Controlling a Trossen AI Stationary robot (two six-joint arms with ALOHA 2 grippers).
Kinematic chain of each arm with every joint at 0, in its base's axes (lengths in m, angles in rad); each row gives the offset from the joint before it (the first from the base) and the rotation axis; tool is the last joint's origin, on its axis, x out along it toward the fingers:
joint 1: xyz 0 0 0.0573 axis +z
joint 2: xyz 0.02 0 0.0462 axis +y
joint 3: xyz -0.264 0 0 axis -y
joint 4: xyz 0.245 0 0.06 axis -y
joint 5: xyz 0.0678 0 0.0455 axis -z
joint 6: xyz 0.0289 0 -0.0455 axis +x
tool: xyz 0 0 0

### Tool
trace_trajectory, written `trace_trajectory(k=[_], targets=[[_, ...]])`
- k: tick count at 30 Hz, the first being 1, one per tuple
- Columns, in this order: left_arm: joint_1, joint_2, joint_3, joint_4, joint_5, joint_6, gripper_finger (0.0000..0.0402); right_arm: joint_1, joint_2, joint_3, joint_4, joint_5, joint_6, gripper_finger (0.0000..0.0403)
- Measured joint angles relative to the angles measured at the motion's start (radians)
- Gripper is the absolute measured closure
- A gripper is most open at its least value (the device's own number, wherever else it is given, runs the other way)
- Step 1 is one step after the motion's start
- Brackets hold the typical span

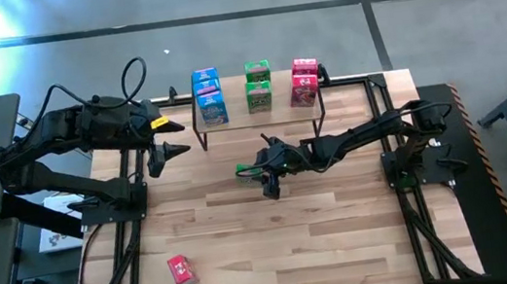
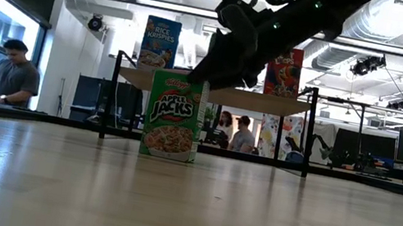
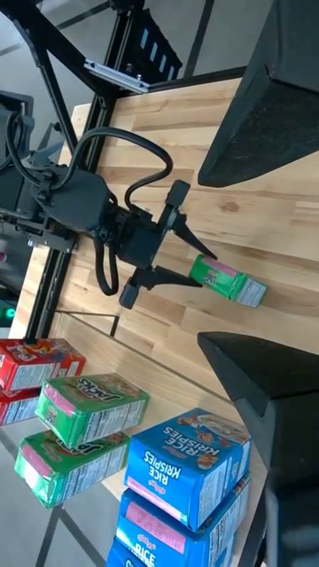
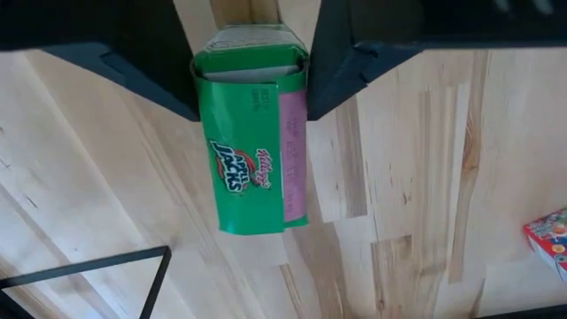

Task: Stack cereal on shelf
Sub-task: Put the green cereal box on the shelf aligned with the other green cereal boxes

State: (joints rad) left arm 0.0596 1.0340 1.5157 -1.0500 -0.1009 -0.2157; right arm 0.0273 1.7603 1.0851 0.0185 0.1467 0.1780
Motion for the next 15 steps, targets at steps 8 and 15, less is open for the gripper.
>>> trace_trajectory(k=[8,15], targets=[[0.0,0.0,0.0,0.0,0.0,0.0,0.0128,0.0,0.0,0.0,0.0,-0.008,0.0,0.0247],[0.0,0.0,0.0,0.0,0.0,0.0,0.0128,0.0,0.001,0.033,-0.009,-0.029,0.002,0.0258]])
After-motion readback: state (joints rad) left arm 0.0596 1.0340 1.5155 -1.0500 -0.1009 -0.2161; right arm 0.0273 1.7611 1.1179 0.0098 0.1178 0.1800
